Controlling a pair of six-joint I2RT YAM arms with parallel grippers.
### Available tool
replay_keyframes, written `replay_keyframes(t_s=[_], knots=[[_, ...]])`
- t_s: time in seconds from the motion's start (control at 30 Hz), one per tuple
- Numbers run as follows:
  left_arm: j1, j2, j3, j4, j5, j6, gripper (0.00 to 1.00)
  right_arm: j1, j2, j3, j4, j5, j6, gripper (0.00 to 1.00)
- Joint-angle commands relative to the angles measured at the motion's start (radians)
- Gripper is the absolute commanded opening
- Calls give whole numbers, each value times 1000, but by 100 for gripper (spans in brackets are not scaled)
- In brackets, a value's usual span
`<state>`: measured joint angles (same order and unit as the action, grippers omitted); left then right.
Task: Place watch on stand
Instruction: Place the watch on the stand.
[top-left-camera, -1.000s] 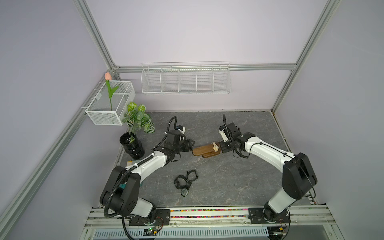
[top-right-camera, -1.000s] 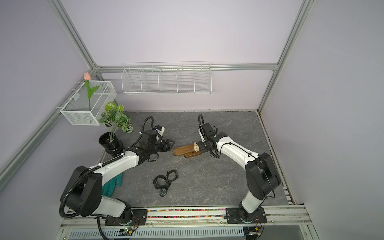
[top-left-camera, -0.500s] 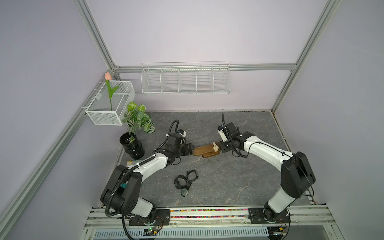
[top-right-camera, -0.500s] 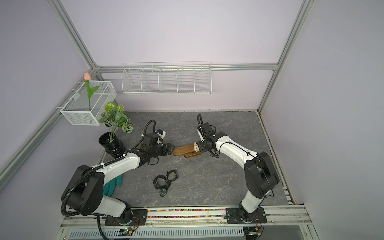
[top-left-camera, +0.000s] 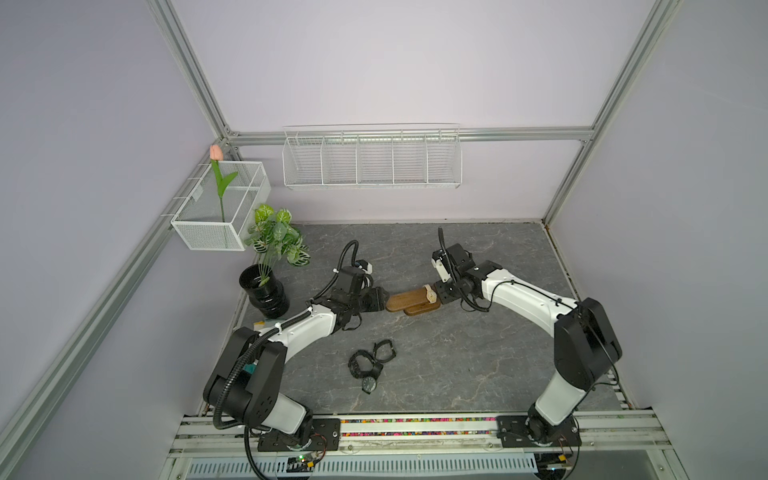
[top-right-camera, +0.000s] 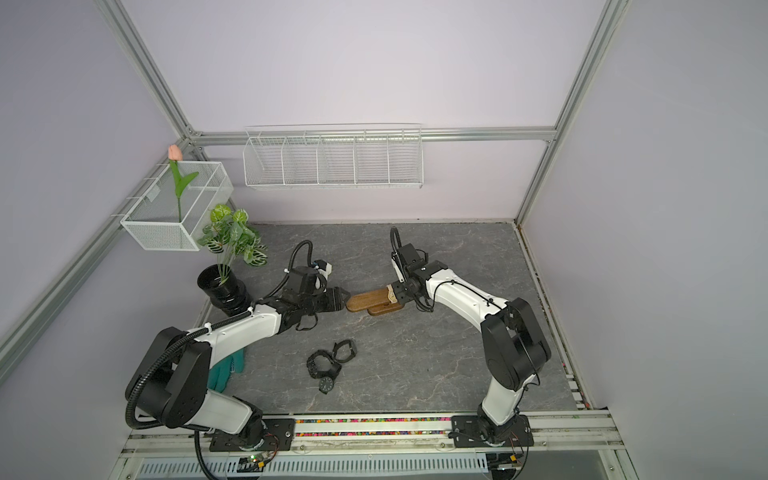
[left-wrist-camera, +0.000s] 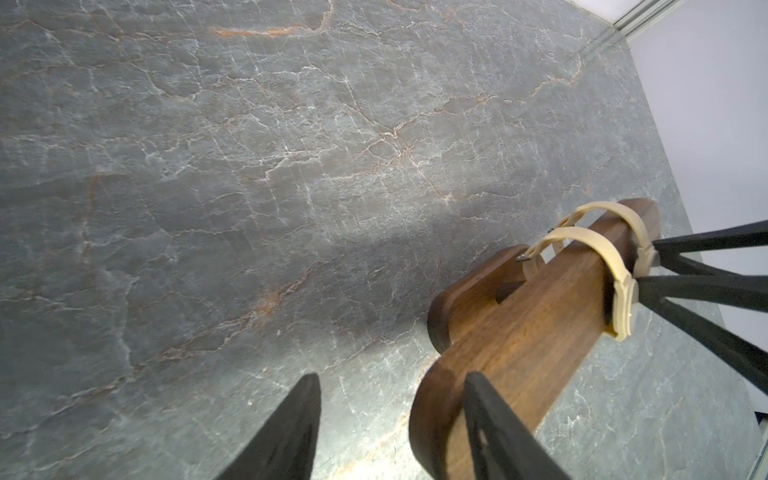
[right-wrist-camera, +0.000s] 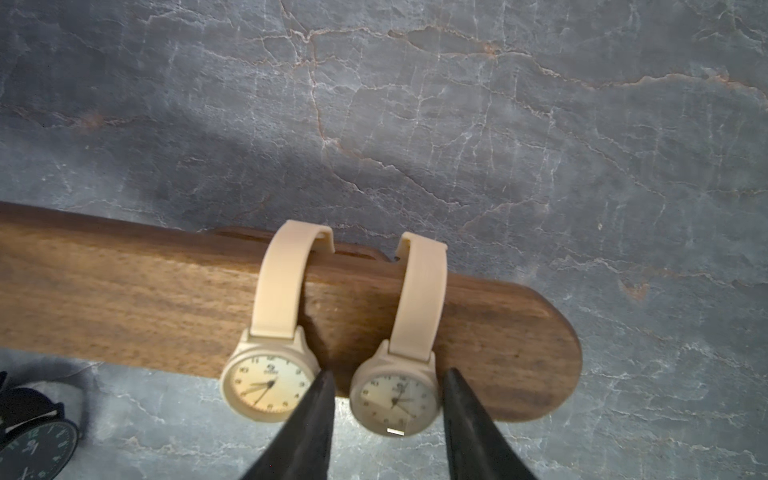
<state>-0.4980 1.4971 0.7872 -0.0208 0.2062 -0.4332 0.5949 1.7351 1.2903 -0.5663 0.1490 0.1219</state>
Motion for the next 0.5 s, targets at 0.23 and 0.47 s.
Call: replay_keyframes(t_s=[0.23, 0.47], knots=[[-3, 40, 30, -16, 2, 14, 57, 22, -21, 24, -29, 18, -16, 44], [-2, 8, 32, -47, -30, 17, 56, 21, -92, 2, -46, 85, -7, 45]])
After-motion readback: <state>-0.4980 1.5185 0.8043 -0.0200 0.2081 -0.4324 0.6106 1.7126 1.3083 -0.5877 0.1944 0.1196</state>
